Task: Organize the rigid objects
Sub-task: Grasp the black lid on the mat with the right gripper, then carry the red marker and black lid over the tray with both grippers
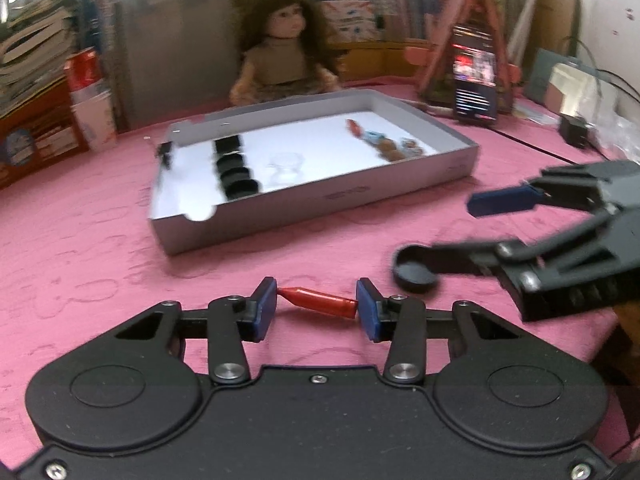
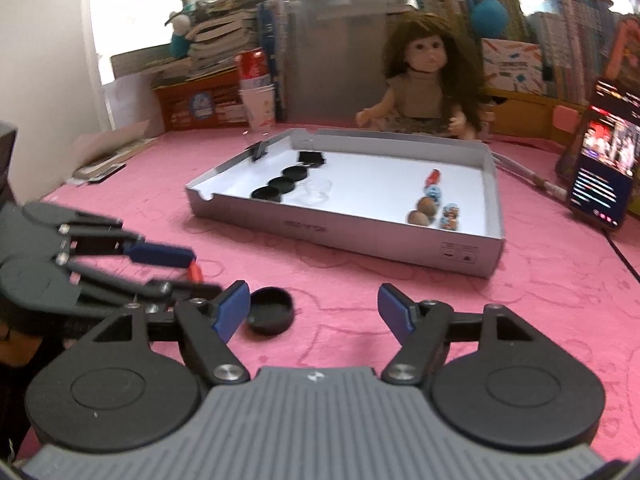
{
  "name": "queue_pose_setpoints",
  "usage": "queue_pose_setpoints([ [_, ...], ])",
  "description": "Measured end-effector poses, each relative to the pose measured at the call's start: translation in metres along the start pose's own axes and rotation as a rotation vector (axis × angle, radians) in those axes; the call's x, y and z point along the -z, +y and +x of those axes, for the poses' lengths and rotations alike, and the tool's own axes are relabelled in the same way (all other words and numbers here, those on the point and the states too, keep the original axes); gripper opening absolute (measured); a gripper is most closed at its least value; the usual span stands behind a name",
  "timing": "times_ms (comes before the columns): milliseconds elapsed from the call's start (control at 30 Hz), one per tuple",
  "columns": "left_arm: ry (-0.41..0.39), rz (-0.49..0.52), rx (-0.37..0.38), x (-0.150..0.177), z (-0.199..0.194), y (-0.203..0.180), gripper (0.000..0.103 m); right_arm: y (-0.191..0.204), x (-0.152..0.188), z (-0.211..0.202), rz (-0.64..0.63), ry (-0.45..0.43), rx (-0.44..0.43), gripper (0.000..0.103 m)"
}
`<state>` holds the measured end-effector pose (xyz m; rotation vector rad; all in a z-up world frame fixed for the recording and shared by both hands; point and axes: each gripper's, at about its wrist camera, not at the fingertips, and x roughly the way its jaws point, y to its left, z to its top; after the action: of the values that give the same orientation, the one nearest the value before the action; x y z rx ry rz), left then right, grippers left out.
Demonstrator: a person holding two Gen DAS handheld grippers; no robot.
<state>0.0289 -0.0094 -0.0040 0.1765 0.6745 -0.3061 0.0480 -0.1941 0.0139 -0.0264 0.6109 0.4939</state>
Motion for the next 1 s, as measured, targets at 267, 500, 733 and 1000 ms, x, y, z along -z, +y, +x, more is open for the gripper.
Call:
queue_pose_setpoints([
  [267, -0.003, -0.052, -0.048, -0.002, 0.001, 0.015, 0.041, 0.023, 0.005, 0.013, -0.069, 0.035, -0.007, 0.082],
  [500, -0.005, -0.080, -0.054, -0.004, 0.001, 0.018, 0.041, 0.037, 0.006, 0.017, -0.120, 0.050, -0.007, 0.052],
  [733, -0.019, -0.102, -0.052, -0.009, 0.000, 0.019, 0.041, 0.042, 0.002, 0.017, -0.125, 0.050, 0.005, 0.037],
  [1000, -0.047, -0.118, -0.040, -0.025, 0.000, 0.018, 0.041, 0.037, -0.009, 0.012, -0.098, 0.012, 0.034, 0.037],
])
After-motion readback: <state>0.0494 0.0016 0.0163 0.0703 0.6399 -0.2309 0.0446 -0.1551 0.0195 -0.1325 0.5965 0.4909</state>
